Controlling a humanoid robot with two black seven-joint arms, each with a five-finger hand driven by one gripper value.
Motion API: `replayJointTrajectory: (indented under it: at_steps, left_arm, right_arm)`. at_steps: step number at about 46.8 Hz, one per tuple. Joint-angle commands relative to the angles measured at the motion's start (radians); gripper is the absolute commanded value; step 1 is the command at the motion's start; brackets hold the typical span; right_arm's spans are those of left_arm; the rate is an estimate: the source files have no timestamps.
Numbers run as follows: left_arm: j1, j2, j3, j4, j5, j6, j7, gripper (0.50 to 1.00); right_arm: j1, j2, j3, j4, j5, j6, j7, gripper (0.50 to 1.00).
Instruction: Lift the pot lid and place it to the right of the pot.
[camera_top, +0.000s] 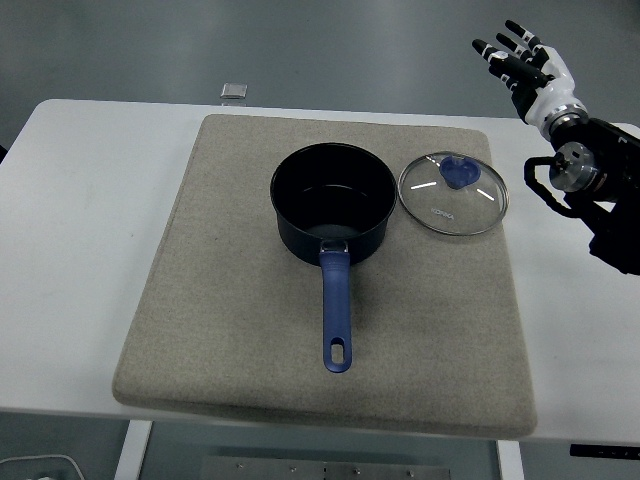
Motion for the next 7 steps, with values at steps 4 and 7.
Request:
replayJointTrajectory:
  at_steps: [4, 7]
  left_arm:
    - [0.0, 0.0, 0.0, 0.0, 0.0, 0.0, 0.0, 1.0]
    - [0.0, 0.0, 0.0, 0.0, 0.0, 0.0, 0.0, 1.0]
  right_arm:
    - [0.0, 0.0, 0.003, 0.001, 0.015, 0.007, 0.038, 0.905]
    - [0.0, 0.001, 0.005, 0.001, 0.015, 0.018, 0.038, 0.905]
